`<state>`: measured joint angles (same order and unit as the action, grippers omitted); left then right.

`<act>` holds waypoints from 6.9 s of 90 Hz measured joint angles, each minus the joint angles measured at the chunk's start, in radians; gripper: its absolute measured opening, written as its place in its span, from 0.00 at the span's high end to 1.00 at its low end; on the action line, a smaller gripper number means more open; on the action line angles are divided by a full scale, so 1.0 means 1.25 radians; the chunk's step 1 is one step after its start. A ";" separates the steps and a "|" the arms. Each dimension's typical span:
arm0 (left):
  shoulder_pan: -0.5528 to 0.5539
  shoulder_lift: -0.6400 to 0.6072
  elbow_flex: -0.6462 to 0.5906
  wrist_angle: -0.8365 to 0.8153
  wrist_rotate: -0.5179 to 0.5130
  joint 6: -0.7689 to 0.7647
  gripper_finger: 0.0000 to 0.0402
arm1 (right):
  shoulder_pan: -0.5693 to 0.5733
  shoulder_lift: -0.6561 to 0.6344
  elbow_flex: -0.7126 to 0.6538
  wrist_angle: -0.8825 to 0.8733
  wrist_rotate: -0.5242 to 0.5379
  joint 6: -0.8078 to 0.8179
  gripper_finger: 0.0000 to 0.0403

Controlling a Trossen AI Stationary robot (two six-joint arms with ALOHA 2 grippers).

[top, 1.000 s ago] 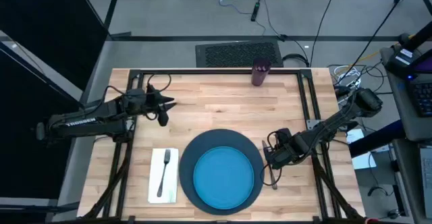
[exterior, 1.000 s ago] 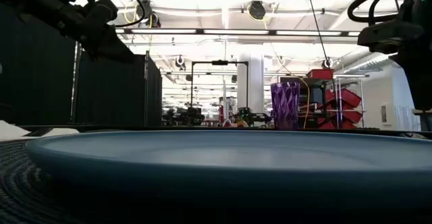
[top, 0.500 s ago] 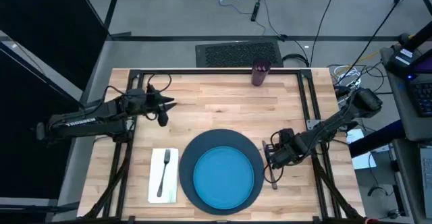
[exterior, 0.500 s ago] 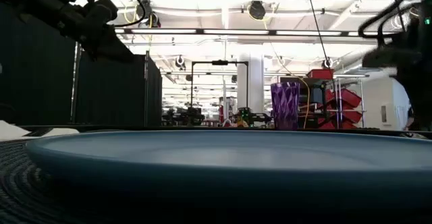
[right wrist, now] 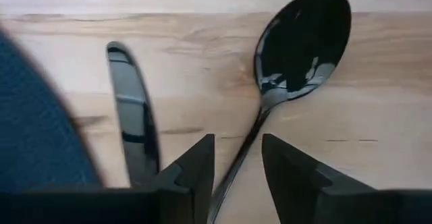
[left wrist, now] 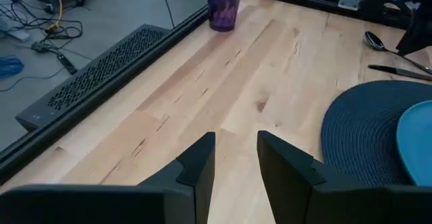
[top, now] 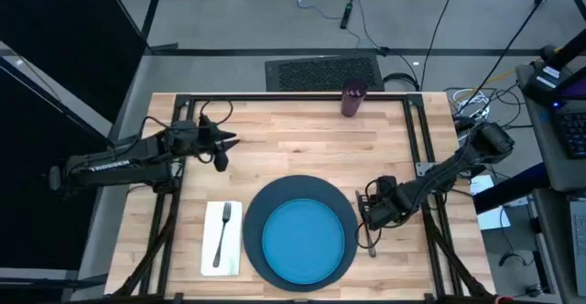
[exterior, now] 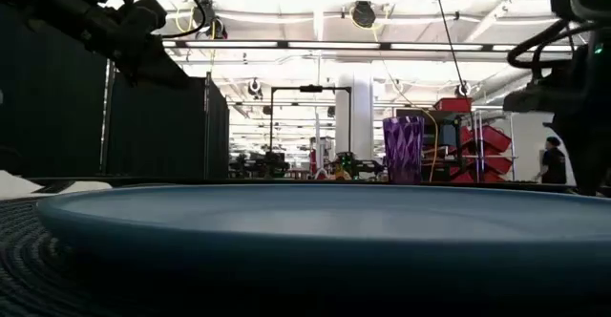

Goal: Set table place
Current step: Put the black spoon to the right of the black knife on the table, then put the violet cup to the blue table mat on the table

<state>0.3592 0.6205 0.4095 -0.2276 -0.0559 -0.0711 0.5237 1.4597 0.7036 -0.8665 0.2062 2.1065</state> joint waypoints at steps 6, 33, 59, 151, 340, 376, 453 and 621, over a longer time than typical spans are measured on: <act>0.000 0.000 0.000 0.000 0.000 0.000 0.76 | 0.000 0.003 0.000 0.000 0.002 0.000 0.74; 0.000 0.000 0.000 0.000 0.000 0.000 0.76 | 0.000 0.006 0.000 0.002 0.002 0.021 0.74; 0.000 0.000 0.000 0.000 0.000 0.000 0.76 | 0.000 0.046 0.003 0.029 0.005 0.007 0.74; 0.000 0.000 0.000 -0.001 0.000 -0.001 0.76 | 0.141 0.049 0.040 0.114 -0.203 0.063 1.00; 0.000 0.000 0.001 0.000 0.000 -0.001 0.76 | -0.318 -0.232 0.020 0.082 0.271 -0.616 0.77; 0.000 0.000 0.001 -0.002 0.000 0.000 0.76 | -0.927 -0.344 0.048 0.524 -0.088 -1.208 0.76; 0.000 0.000 0.001 -0.024 -0.010 0.005 0.76 | -1.216 0.106 0.571 0.004 -0.291 -1.442 0.37; 0.000 0.000 0.001 -0.014 -0.004 -0.002 0.76 | -0.471 0.409 0.884 -0.434 -0.143 -1.293 1.00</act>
<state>0.3595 0.6209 0.4103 -0.2447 -0.0605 -0.0738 -0.0656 1.9712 1.8084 -1.4095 0.0274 0.4898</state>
